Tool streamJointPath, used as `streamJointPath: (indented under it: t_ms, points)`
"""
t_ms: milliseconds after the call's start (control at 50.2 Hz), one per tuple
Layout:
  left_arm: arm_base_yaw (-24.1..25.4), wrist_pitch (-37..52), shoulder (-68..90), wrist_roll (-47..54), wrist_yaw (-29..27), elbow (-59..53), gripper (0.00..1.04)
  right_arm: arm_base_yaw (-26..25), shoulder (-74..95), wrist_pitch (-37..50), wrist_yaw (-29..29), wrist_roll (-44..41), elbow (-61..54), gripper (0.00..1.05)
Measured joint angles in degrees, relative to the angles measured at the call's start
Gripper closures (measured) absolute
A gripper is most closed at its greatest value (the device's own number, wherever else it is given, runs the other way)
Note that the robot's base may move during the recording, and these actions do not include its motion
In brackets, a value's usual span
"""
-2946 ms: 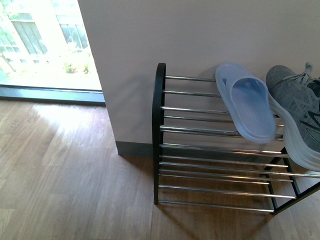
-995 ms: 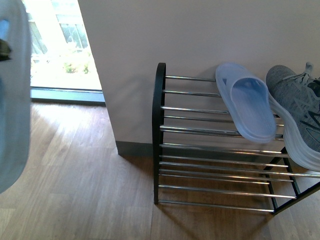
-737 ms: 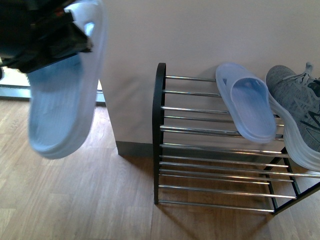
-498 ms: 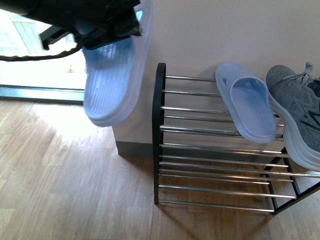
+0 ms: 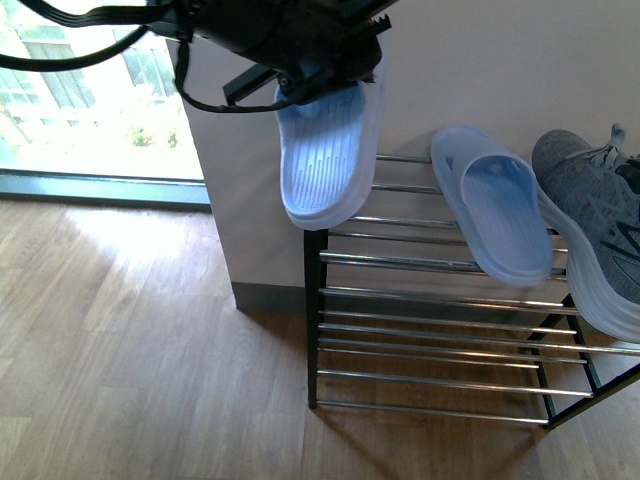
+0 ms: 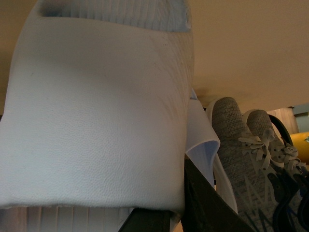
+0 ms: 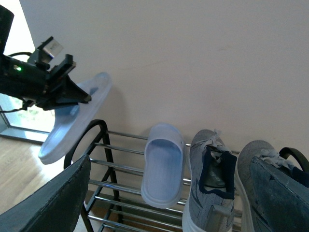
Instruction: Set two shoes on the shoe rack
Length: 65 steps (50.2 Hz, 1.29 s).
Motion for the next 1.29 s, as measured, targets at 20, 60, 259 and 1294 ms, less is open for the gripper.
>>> streamJointPath:
  t_ms: [20,60,259,1294]
  points:
    - [-0.09,-0.11,0.22,-0.09,-0.13,0.26,1.03,0.00,0.00,0.00,0.00,0.00,0.00,0.09]
    - [-0.70,-0.76,1.46,-0.79,-1.03,1.81,1.03,0.00,0.00,0.00,0.00,0.00,0.00,0.09]
    - [-3.78,-2.14,6.27,-4.04,-2.03,7.37,1.03,0.00,0.00,0.00,0.02,0.00,0.00,0.09]
    - [-5.55,-4.31,15.69,-7.45,-5.49,10.08,1.03,0.00,0.00,0.00,0.00,0.00,0.00,0.09]
